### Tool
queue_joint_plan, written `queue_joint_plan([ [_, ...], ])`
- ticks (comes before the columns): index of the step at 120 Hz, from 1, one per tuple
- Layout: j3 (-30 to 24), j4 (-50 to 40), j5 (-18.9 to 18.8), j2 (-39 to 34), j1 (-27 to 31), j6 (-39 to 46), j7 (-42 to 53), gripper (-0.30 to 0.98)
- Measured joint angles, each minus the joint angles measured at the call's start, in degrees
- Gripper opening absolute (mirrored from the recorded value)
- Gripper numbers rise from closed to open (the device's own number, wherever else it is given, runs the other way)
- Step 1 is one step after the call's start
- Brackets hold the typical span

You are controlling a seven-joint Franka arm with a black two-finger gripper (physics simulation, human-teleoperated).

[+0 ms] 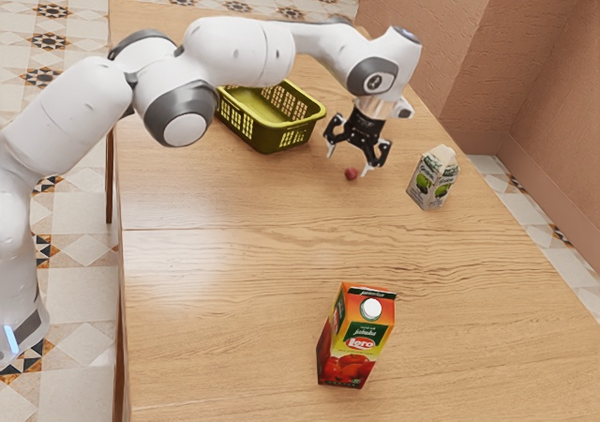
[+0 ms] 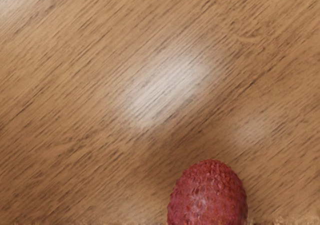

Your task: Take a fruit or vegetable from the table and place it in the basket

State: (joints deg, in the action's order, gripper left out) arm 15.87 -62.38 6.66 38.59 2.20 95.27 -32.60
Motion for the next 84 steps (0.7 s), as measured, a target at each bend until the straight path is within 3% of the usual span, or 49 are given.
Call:
queue_joint_plan([
  [84, -0.14, -0.03, -0.09, 1.52, 0.01, 0.72, 0.31, 0.54],
])
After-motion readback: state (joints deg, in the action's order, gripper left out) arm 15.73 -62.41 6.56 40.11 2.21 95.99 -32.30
